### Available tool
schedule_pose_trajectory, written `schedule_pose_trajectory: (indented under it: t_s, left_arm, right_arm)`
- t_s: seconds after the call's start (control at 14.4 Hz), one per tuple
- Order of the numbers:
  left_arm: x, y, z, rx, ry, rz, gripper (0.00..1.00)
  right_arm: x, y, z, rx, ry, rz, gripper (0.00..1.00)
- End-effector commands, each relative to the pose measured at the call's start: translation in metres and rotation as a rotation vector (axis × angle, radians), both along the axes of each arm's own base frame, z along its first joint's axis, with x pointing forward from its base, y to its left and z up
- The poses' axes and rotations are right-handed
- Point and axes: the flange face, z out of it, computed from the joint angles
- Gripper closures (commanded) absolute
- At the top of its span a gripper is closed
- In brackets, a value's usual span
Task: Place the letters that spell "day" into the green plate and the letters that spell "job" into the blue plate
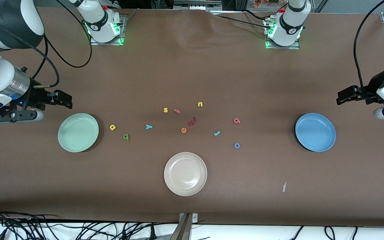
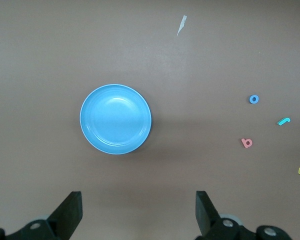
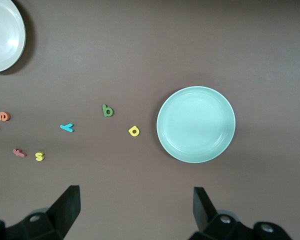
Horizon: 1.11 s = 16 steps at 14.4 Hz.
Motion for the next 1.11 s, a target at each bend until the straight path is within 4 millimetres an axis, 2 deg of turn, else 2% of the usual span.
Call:
schedule_pose_trajectory:
  t_s: [0.0,0.83,0.97,1.04]
  left_arm:
    - [0.000,-0.001,0.002,-0.015,0.000,0.006,0.00]
    - [0.000,-0.001,0.002,-0.015,0.002,0.008,0.00]
    - [0.000,-0.001,0.003,-0.015,-0.001,0.008,0.00]
    - [0.000,-0.001,0.002,-0.015,0.000,0.008,0.00]
  right_arm:
    - [-0.002,-0.001,0.003,-0.008,0.005,0.010,0.00]
    - [-0.001,0.000,0.001,-0.005,0.008,0.027,0.00]
    - [-0.001,0.007,-0.007,-0.007,0.018,0.040,0.00]
    - [0.004,0.012,-0.020,-0.002,0.032,0.050,0.00]
